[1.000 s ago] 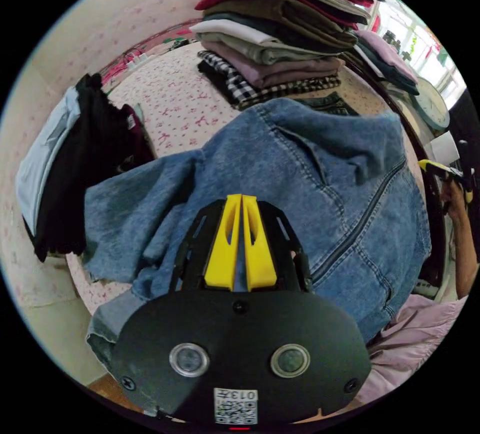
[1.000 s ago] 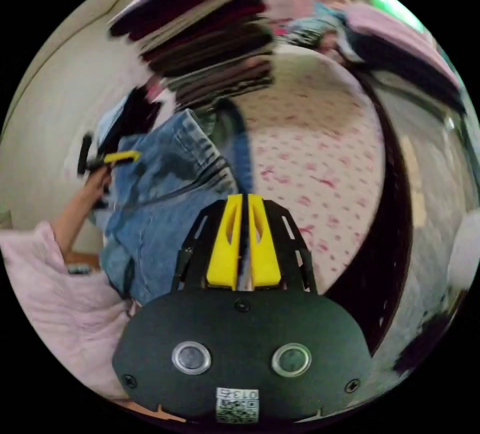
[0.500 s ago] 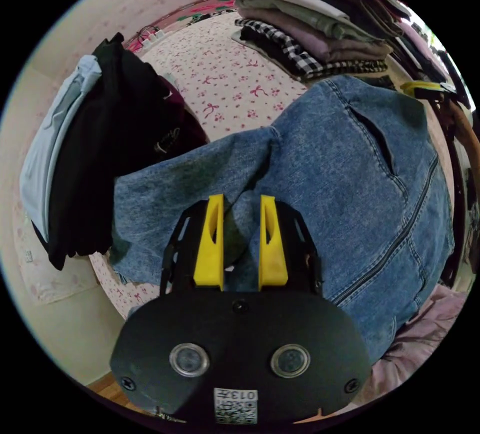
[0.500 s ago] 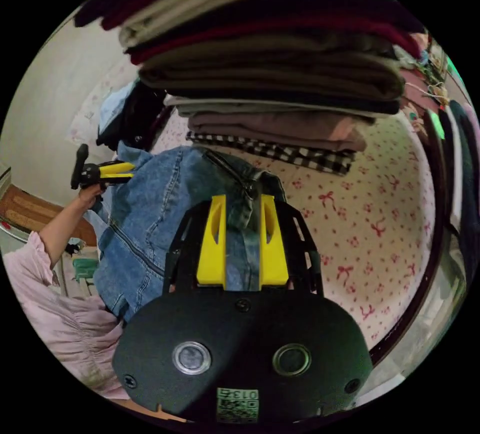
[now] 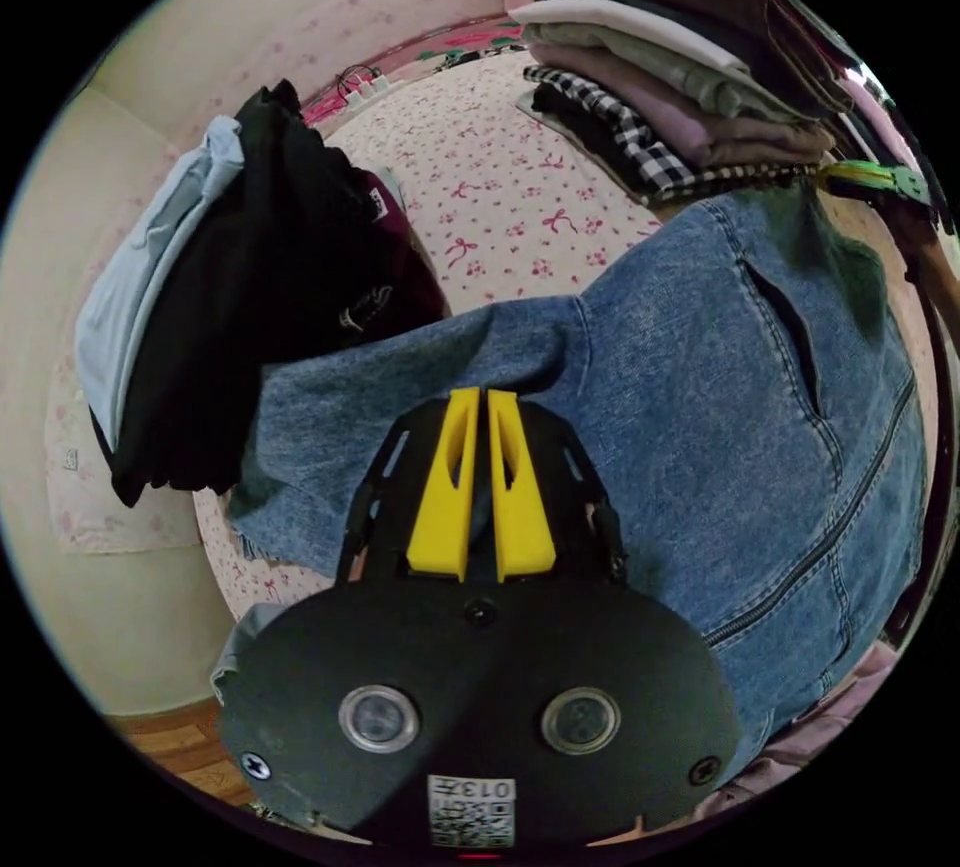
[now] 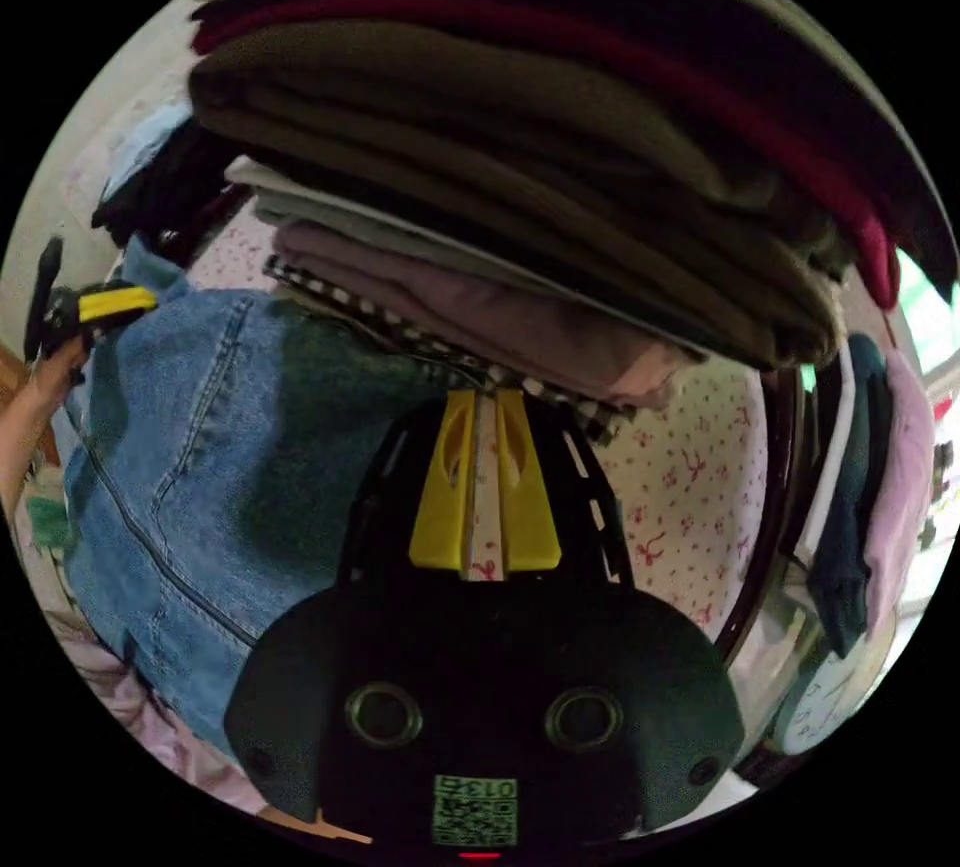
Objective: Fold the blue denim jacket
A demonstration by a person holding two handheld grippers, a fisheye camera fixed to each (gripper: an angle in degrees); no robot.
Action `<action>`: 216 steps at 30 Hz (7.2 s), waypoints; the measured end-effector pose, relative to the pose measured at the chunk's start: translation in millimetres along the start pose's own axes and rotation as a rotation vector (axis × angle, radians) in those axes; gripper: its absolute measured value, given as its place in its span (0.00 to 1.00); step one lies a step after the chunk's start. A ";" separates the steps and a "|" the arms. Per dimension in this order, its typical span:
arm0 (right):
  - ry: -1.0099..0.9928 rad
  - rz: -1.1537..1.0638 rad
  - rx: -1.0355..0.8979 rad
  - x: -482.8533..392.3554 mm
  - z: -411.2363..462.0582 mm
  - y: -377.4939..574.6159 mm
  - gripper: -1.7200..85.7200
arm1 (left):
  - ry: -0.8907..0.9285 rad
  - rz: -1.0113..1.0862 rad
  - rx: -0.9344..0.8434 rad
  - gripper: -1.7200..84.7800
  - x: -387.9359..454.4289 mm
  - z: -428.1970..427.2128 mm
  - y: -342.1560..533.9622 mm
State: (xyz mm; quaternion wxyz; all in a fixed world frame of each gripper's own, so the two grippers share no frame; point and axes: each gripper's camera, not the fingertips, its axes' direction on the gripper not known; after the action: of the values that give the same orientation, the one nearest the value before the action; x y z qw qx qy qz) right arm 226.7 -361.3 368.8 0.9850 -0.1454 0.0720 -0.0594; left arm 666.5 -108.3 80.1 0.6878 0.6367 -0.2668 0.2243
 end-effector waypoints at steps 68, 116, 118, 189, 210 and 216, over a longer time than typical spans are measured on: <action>-0.125 -0.030 -0.135 -265.7 -168.3 374.8 0.03 | 0.432 0.363 -0.159 0.02 114.1 -145.5 295.7; -0.132 -0.094 0.000 -409.9 -283.1 431.3 0.17 | 0.854 -0.225 -0.027 0.24 -147.9 -117.0 530.1; -0.093 -0.179 0.014 -429.2 -281.7 436.0 0.18 | 0.989 -0.279 -0.056 0.25 -134.2 -100.7 528.6; 0.268 -0.138 0.559 -416.2 -486.3 166.6 0.06 | 0.323 -0.235 0.755 0.04 -152.6 -430.4 428.1; 0.505 -0.281 1.106 -471.9 -681.5 165.1 0.05 | -0.102 0.048 1.377 0.04 -128.2 -739.4 544.2; 0.365 -0.252 0.687 -405.0 -495.0 37.7 0.06 | 0.128 0.027 0.937 0.04 -140.9 -572.7 395.5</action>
State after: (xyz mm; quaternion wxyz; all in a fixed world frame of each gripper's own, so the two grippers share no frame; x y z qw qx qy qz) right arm -246.3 -407.1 -60.9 0.9323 0.1972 0.2033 -0.2249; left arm 350.0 501.2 260.4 0.3384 0.8599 -0.1020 0.3684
